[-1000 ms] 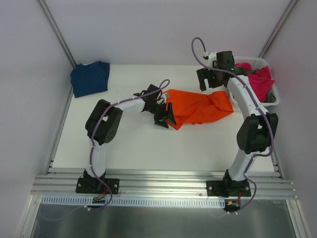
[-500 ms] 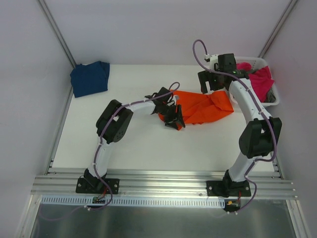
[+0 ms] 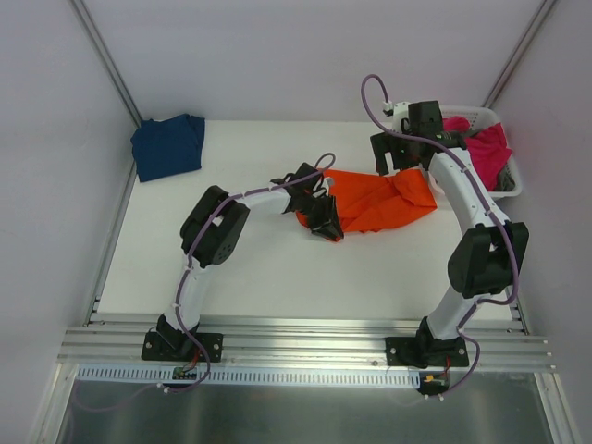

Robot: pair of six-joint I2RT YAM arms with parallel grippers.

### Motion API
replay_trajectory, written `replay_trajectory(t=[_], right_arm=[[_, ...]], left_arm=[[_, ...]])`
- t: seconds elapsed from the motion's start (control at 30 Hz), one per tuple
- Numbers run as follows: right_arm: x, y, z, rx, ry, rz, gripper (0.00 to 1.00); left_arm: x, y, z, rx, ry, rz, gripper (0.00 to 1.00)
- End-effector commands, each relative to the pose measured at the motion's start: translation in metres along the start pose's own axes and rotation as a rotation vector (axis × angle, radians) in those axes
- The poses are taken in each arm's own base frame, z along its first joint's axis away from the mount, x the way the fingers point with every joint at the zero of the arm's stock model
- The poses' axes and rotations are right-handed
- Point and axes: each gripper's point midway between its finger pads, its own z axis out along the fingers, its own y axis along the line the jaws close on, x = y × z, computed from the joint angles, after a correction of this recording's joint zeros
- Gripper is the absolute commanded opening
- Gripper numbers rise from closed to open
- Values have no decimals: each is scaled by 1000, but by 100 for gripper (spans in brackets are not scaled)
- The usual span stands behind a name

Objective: Fold and stack the t-shirts
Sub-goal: Flatten the tshirt out

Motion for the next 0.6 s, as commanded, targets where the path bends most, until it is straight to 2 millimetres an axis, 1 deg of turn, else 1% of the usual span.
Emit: replay_trajectory(t=[0.0,0.07,0.1,0.17,0.2,0.27,0.33,0.37,0.4,0.43,0.5,0.57], right_arm=[[-21,-5,-15,16,-67,4,97],[-22,-5,-15,19,-71,6,97],[-22,-5,-16,21,-69,7,97],[-23,-5,-17,21,-74,9,97],[-23,-6,-17,22,-75,9,97],[-23,-6,-17,26,-75,6,97],[-25,-7,-19,30,-82,7,97],[-26,-7,-20,30,-83,7,97],[-27,-7,-21,31,-88,8,97],[-27,-7,-21,31,-88,8,97],[-29,-7,-23,29,-94,11,97],[-30,-7,-23,29,-96,15,97]], left_arm=[[-2,-4,2,19,-3,-14,32],[-2,-2,2,17,-5,-17,31],[-2,-1,2,14,-5,-20,32],[-1,7,3,-13,0,-36,32],[-3,12,4,-43,-14,-39,31],[2,22,5,-90,-2,-49,28],[0,29,5,-132,-16,-42,23],[2,35,5,-161,-9,-43,22],[1,37,6,-177,-16,-33,21],[0,41,6,-204,-25,-28,18],[4,48,9,-228,-14,-18,16],[5,52,12,-253,-15,-3,10]])
